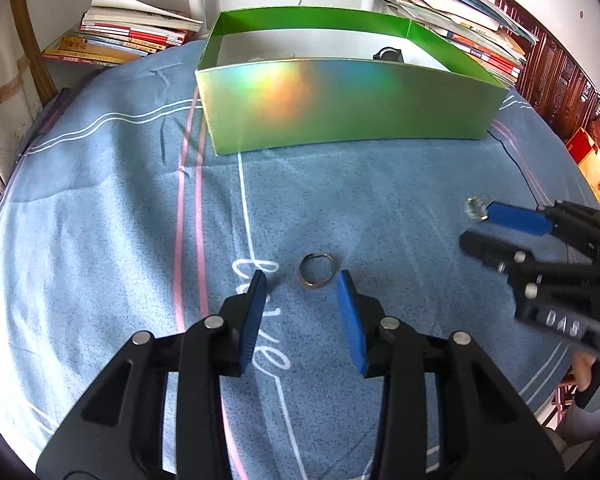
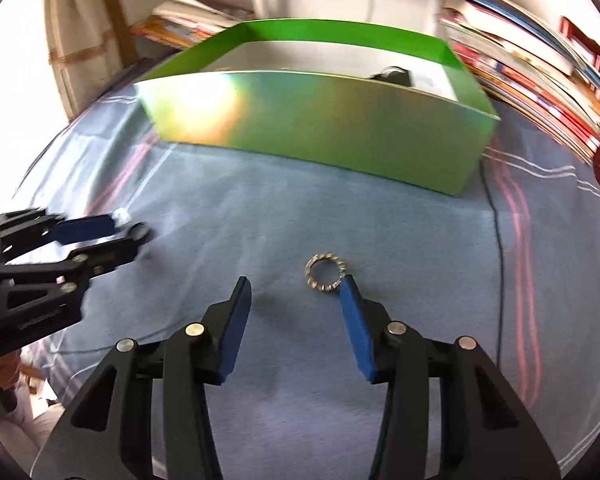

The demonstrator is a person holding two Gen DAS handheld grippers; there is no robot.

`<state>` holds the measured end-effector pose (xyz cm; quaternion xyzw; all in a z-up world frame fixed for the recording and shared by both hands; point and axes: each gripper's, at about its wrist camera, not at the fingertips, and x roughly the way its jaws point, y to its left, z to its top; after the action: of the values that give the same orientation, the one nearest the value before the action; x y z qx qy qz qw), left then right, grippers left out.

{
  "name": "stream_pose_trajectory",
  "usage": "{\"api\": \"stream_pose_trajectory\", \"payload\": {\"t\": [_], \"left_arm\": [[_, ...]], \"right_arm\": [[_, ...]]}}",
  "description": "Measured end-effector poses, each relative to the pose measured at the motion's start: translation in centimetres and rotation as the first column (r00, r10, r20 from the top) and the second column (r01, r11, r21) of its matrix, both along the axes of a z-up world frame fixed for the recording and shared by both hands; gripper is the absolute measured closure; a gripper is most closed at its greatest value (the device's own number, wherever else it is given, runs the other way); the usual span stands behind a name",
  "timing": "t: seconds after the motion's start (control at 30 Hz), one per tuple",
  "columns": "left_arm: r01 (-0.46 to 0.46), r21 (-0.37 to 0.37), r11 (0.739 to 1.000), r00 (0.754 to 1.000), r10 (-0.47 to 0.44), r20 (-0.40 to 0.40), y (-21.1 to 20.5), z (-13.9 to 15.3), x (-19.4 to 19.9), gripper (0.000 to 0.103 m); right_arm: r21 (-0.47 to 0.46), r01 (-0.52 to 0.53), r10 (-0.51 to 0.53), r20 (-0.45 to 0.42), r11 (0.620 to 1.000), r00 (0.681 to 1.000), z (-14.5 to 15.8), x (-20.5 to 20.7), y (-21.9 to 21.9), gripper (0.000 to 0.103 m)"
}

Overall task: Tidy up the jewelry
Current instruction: 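Grasp the dark ring with the left tool while the right tool grasps the beaded ring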

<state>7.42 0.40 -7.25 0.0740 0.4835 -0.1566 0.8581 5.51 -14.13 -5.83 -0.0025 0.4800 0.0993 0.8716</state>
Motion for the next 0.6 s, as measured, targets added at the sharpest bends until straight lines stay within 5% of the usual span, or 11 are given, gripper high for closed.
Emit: {"api": "stream_pose_trajectory", "payload": {"t": [0.47,0.57,0.6], "left_arm": [[0.017,0.008,1.0,1.0,-0.017,-0.001,-0.9,-0.3,0.1,0.066],[0.012,0.02,1.0,1.0,-0.012,0.007,-1.1,-0.3,0.1,0.067],[0.01,0.025,1.0,1.0,-0.01,0.011,-1.1,-0.3,0.1,0.069]], "right_arm": [[-0.075,0.088,-0.087,0.025,0.993,0.996,-0.3,0.9,0.1,0.057],[-0.053,0.077,-0.076,0.023,0.996,0.997,-0.3,1.0,0.3,0.081],[-0.058,0.081,-0.08,0.025,0.995,0.997,-0.3,1.1,0.3,0.081]]}}
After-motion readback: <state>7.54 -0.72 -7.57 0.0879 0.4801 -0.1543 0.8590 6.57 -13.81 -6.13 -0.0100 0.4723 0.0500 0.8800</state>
